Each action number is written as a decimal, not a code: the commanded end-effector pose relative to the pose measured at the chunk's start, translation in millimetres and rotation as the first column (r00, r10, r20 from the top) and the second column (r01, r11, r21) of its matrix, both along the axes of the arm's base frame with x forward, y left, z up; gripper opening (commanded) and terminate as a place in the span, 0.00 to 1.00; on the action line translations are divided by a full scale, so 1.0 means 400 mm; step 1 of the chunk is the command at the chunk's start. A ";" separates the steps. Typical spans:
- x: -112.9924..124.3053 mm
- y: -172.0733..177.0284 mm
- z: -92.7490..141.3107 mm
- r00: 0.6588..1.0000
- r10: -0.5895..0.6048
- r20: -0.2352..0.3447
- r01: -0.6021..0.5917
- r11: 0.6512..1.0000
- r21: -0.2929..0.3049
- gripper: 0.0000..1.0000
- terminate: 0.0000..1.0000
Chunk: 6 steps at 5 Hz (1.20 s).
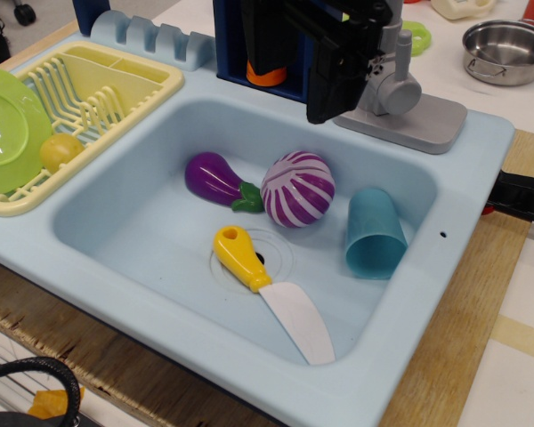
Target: Turn lever vertical to-front
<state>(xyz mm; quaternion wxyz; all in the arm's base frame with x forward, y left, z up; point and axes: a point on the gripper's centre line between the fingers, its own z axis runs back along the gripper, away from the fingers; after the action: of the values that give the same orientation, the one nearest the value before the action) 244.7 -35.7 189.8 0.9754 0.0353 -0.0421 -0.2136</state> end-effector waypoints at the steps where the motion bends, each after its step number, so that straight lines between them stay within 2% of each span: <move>1: 0.000 0.000 0.000 1.000 0.000 0.000 0.000 1.000 0.000 1.00 0.00; 2: 0.023 -0.010 0.015 0.981 -0.063 0.183 0.069 0.997 -0.028 1.00 0.00; 3: 0.046 -0.029 0.026 0.947 -0.122 0.297 0.131 0.991 -0.013 1.00 0.00; 4: 0.049 -0.052 0.040 0.926 -0.141 0.350 0.151 0.989 -0.001 1.00 0.00; 6: 0.081 -0.077 0.046 0.887 -0.162 0.432 0.190 0.982 -0.021 1.00 0.00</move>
<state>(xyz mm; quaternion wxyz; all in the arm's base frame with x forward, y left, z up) 280.5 -68.9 200.1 0.9211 0.0402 -0.2594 -0.2874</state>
